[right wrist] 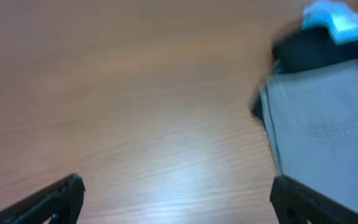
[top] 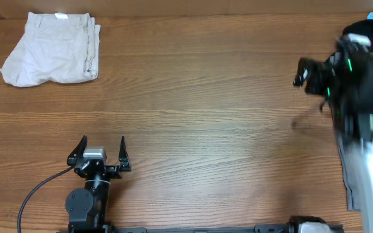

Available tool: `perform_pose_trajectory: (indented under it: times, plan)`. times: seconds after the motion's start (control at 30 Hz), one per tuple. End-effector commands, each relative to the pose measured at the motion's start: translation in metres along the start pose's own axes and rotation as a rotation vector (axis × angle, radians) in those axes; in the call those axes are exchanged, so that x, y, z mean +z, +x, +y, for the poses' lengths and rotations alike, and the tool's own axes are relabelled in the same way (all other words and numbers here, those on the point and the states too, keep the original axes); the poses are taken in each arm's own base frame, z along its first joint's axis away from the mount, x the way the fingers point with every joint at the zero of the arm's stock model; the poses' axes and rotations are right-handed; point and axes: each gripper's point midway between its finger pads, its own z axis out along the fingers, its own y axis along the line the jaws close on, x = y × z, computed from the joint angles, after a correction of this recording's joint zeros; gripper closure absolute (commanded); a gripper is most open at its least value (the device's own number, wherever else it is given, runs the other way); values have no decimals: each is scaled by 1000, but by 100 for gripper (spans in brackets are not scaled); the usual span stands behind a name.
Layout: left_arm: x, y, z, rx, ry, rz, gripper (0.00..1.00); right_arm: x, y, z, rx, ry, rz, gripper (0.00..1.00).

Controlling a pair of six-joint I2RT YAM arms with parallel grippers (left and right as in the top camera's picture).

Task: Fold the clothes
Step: 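Reach the right gripper to the grey shorts on the right pile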

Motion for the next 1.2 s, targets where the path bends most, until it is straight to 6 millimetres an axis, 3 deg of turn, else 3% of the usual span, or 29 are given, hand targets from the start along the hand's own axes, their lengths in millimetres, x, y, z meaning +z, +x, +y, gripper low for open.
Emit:
perform_pose_trajectory:
  times: [0.0, 0.17, 0.3, 0.6, 0.8, 1.17]
  plan:
    - [0, -1, 2, 26, -11, -7, 0, 35, -18, -13, -69, 92, 101, 0]
    - [0, -1, 2, 26, -11, -7, 0, 75, -18, -26, -84, 186, 168, 0]
    - [0, -1, 2, 26, -11, -7, 0, 100, -26, -57, -104, 353, 140, 0]
    - [0, -1, 2, 26, -11, -7, 0, 170, 25, -109, -130, 462, 315, 0]
    - [0, -1, 2, 26, -11, -7, 0, 197, 52, -129, -119, 480, 387, 1]
    - [0, -1, 2, 26, -11, -7, 0, 231, 66, -154, -203, 586, 395, 5]
